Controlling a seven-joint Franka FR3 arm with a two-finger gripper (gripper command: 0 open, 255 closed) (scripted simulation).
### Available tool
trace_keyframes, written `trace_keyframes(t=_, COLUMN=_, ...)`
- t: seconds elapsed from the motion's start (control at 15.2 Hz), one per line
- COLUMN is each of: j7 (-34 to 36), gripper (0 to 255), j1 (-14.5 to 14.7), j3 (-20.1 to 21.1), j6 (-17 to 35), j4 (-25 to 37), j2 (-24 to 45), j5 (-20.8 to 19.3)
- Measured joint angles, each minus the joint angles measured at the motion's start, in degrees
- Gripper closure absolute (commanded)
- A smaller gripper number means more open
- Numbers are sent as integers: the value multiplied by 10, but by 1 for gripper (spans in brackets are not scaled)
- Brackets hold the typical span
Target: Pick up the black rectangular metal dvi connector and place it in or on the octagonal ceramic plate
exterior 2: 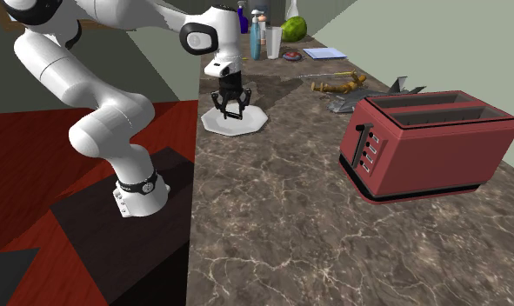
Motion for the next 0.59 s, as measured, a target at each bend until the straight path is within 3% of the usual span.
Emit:
trace_keyframes(t=0.2, j7=0, gripper=255, j1=0, j3=0, j6=0, j4=0, j2=0, j5=0)
trace_keyframes(t=0.26, j7=0, gripper=0, j1=0, j3=0, j6=0, j4=0, j2=0, j5=0)
trace_keyframes(t=0.59, j7=0, gripper=0, j1=0, j3=0, j6=0, j4=0, j2=0, j5=0)
